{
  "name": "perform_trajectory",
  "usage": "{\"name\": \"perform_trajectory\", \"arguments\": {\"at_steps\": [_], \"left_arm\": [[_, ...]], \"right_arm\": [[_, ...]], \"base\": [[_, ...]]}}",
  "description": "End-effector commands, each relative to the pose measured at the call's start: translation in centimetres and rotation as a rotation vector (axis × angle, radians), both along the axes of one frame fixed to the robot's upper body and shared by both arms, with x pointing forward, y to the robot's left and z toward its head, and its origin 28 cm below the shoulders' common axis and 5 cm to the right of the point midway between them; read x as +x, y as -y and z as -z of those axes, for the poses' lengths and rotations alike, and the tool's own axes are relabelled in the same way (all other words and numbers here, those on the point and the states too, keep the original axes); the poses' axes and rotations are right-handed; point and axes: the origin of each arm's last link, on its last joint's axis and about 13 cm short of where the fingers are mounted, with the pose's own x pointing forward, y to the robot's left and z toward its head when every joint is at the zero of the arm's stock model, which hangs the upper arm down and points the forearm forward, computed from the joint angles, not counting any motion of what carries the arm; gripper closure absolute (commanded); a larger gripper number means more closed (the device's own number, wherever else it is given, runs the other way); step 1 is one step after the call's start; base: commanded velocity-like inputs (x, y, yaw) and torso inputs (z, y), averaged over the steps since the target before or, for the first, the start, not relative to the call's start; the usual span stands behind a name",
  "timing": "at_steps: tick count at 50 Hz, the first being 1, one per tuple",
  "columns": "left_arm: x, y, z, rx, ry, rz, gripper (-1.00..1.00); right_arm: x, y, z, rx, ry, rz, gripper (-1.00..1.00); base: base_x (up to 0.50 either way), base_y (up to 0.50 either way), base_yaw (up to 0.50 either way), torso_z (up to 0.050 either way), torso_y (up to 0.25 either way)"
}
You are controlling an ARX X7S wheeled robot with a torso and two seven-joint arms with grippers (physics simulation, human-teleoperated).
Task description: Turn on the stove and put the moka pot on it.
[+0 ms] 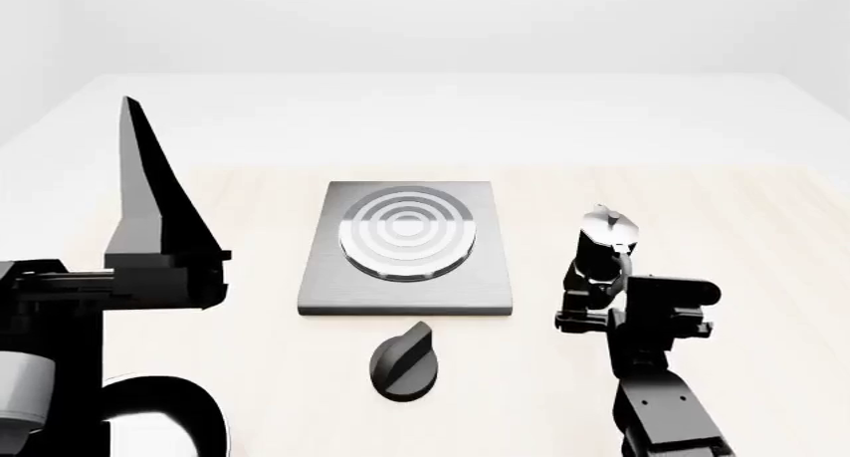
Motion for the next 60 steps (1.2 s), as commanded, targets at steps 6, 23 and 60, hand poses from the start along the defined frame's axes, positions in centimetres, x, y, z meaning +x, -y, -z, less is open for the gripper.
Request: {"name": "perform_trajectory", "arguments": {"at_steps": [6, 23, 60], "left_arm": [[0.1, 0.1, 0.1, -0.003, -0.008, 0.006, -1.0], [0.1, 0.1, 0.2, -0.011, -0.012, 0.012, -1.0], [-0.2, -0.5, 0.1, -0.016, -0.011, -0.009, -1.0]], "right_arm": [[-0.2, 0.3, 0.3, 0.0, 0.012, 0.014, 1.0], [0.2, -1.1, -4.2, -0.079, 0.109, -0.052, 1.0], [9.5, -3.5, -14.7, -0.144, 0.236, -0.119, 1.0]], "base": [[0.0, 0.0, 0.0, 0.0, 0.0], [0.0, 0.0, 0.0, 0.0, 0.001], [0.0, 0.0, 0.0, 0.0, 0.001]]}}
